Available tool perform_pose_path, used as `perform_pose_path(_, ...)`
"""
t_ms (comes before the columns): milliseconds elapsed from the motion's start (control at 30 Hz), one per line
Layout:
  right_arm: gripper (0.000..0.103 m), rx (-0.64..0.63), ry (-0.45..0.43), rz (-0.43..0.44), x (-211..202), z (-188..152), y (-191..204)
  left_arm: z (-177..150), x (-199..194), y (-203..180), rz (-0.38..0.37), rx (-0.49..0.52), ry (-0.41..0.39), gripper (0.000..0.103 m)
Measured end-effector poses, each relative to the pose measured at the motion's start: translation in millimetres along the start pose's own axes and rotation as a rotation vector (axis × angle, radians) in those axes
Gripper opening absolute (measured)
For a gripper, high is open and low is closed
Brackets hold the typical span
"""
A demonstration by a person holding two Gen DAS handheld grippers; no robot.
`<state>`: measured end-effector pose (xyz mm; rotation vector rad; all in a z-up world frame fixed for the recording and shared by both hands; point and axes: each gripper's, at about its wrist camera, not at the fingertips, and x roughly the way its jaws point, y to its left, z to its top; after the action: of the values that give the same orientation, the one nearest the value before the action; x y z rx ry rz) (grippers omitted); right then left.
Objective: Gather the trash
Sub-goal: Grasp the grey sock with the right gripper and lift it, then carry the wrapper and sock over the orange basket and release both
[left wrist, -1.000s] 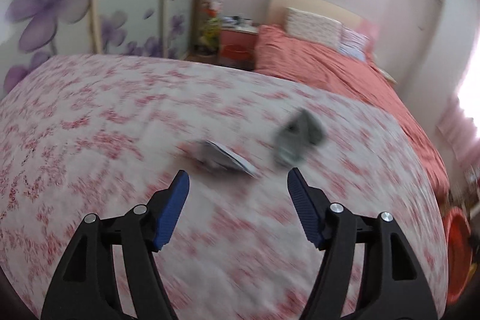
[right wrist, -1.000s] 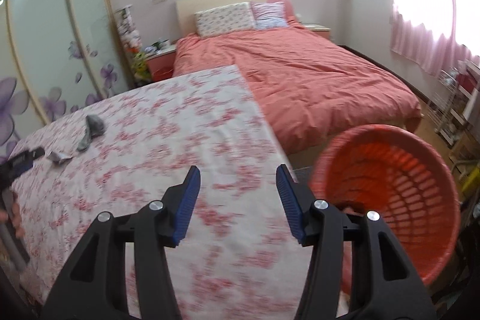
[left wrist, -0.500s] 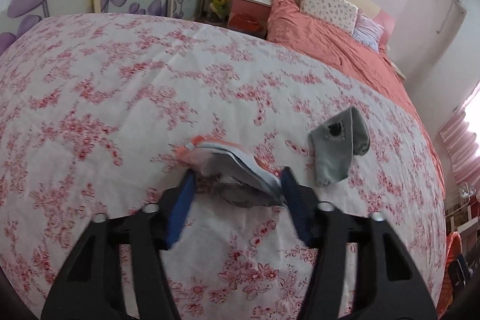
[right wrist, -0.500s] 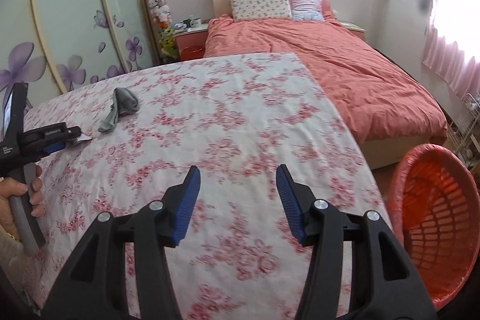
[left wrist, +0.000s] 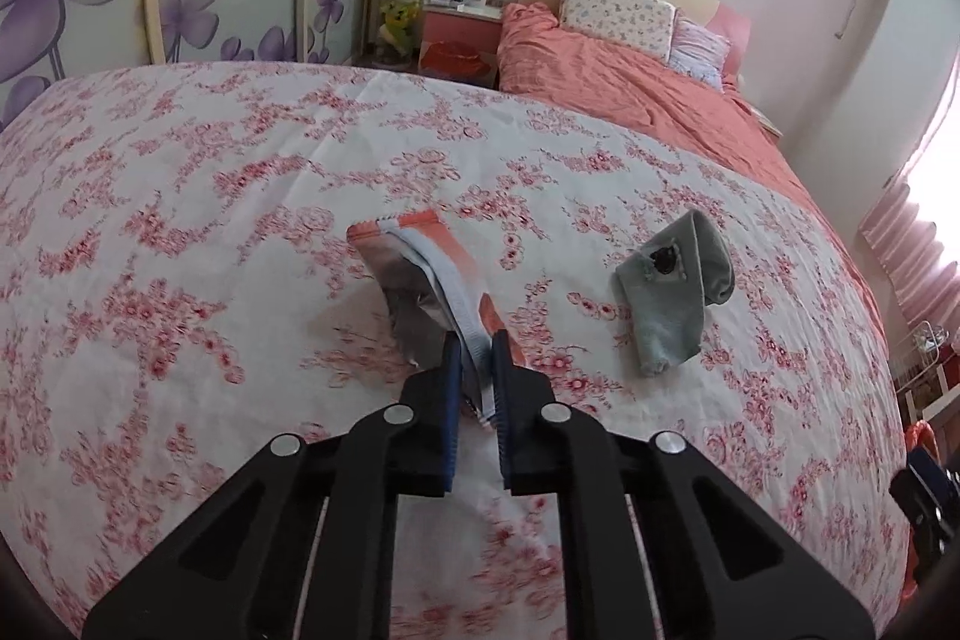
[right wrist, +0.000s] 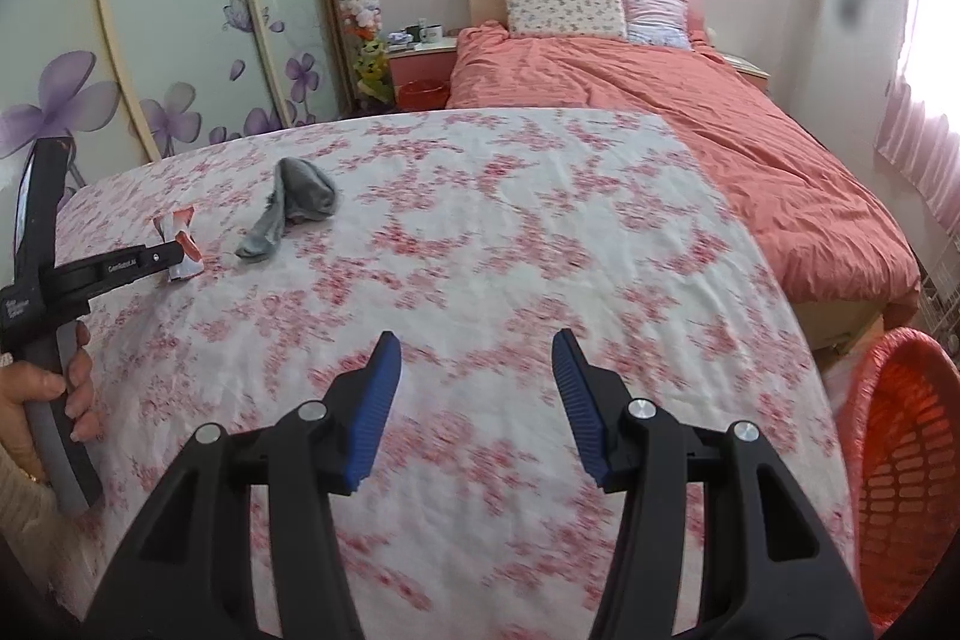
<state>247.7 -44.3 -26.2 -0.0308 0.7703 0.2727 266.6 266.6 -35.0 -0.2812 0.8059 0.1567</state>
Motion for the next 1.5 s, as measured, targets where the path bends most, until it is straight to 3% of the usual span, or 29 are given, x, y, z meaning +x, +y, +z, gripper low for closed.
perform_pose_path(133, 0.052, -0.020, 0.007, 0.049, 17, 11, 26, -2, -7, 12, -0.011, 0.014, -0.010, 0.007)
perform_pose_path(367, 0.031, -0.049, 0.038, 0.162, 64, 44, 85, -3, -21, 31, -0.027, 0.023, -0.033, 0.004)
perform_pose_path(700, 0.025, -0.042, 0.107, 0.165, 121, 68, 129, -1, -27, 50, -0.080, 0.000, -0.050, 0.001)
perform_pose_path(833, 0.006, -0.047, 0.131, 0.175, 130, 66, 132, -1, -29, 52, -0.089, -0.005, -0.053, 0.001)
perform_pose_path(1133, 0.005, -0.051, 0.049, 0.181, 89, 62, 106, -3, -40, 35, -0.119, 0.020, -0.065, 0.001)
perform_pose_path(1500, 0.005, 0.020, -0.033, 0.132, 16, 53, 37, -10, -72, -32, -0.210, 0.113, -0.097, 0.001)
